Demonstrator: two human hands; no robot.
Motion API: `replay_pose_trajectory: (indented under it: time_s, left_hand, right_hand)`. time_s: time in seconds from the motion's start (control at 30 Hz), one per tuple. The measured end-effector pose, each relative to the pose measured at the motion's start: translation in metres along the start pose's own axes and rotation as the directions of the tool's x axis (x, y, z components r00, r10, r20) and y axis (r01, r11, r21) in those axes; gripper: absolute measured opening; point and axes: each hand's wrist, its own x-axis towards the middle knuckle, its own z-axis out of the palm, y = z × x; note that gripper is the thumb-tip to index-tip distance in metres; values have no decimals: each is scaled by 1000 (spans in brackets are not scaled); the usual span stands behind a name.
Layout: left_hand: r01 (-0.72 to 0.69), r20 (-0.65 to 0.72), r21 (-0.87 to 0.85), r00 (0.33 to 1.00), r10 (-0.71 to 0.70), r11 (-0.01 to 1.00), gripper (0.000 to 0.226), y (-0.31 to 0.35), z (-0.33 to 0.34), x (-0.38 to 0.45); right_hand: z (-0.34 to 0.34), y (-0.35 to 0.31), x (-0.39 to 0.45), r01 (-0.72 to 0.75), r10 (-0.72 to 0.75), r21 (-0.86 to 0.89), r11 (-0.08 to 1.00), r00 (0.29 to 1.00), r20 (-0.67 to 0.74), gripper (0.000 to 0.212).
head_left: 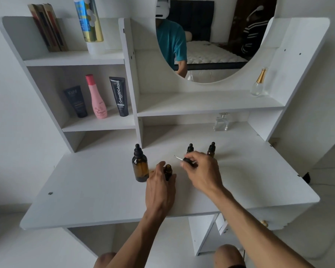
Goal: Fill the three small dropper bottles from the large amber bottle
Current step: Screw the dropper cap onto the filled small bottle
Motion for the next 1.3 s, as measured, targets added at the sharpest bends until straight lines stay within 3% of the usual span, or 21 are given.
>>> replay_pose_trajectory:
  time_s: [0.1,0.2,0.47,0.8,1.03,1.17,1.3]
  left_hand:
    - [7,1,-25,1000,-7,1000,36,-3,1,1]
    - [-10,-12,-36,1000,9,999,32,-3,-1,0]
    - [-58,-21,-66,998,57,996,31,-6,-4,1]
    - [-44,-5,-70,999,44,997,24,-10,-3,6]
    - [-48,5,-38,999,48,998,28,-11,-1,9]
    - [-45,14,-52,999,46,998,31,-10,-1,9]
    - [-51,7,-27,999,52,998,28,-11,-1,9]
  right_hand:
    - [-20,-19,10,142,-145,39,989,987,70,16]
    - [-35,-35,19,222,-212,-28,975,954,211,21]
    - [-35,-62,30,351,-194,-240,905,844,501,22]
    - [-15,-71,33,324,-107,-291,900,812,574,27]
    - [-13,-68,35,376,-87,-364,852,788,609,18]
    - [-18,-66,38,369,-47,-371,852,761,647,31]
    - [-17,-62,37,359,-45,-404,841,791,610,24]
